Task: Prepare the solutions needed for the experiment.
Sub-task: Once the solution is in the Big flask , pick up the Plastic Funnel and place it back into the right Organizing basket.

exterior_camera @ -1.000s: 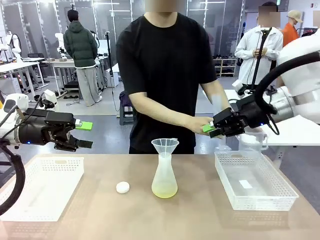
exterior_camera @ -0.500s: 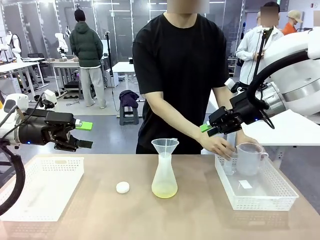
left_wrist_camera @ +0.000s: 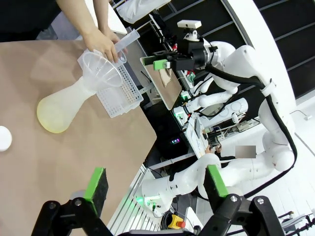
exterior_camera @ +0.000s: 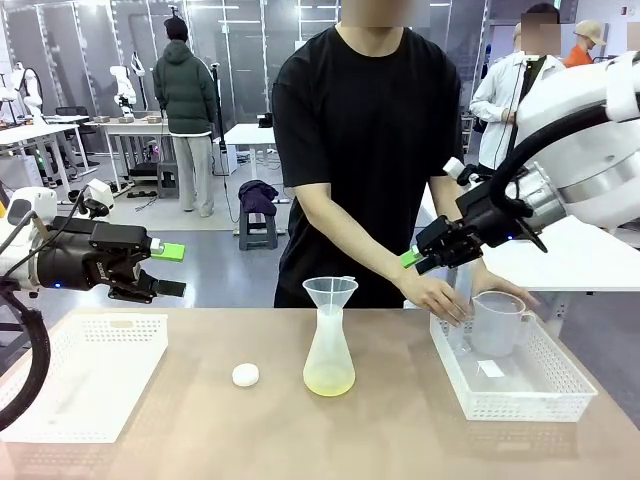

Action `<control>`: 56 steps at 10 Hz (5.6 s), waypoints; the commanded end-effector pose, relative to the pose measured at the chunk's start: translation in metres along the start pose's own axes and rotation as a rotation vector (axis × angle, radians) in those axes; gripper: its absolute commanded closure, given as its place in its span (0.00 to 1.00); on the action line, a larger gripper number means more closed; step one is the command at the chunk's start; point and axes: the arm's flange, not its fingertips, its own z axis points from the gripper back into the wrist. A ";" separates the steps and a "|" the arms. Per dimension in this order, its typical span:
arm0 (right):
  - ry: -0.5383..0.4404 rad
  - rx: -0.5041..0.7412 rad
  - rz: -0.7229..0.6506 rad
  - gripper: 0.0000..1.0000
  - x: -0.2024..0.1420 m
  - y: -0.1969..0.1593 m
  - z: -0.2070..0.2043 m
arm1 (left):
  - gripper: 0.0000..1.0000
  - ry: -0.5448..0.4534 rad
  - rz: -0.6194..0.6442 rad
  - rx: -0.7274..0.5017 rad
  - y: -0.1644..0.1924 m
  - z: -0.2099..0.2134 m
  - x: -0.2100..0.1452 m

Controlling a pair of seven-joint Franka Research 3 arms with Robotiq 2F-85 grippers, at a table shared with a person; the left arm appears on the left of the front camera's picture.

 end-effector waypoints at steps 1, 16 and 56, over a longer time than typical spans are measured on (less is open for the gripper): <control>0.070 -0.087 -0.003 0.47 0.041 0.010 -0.016 | 0.00 -0.016 0.017 -0.022 -0.002 -0.002 0.002; 0.415 -0.173 -0.163 0.47 0.110 0.034 -0.084 | 0.00 -0.016 0.017 -0.022 -0.002 -0.002 0.002; 0.511 -0.140 -0.366 0.67 0.107 0.018 -0.130 | 0.00 -0.016 0.017 -0.022 -0.002 -0.002 0.002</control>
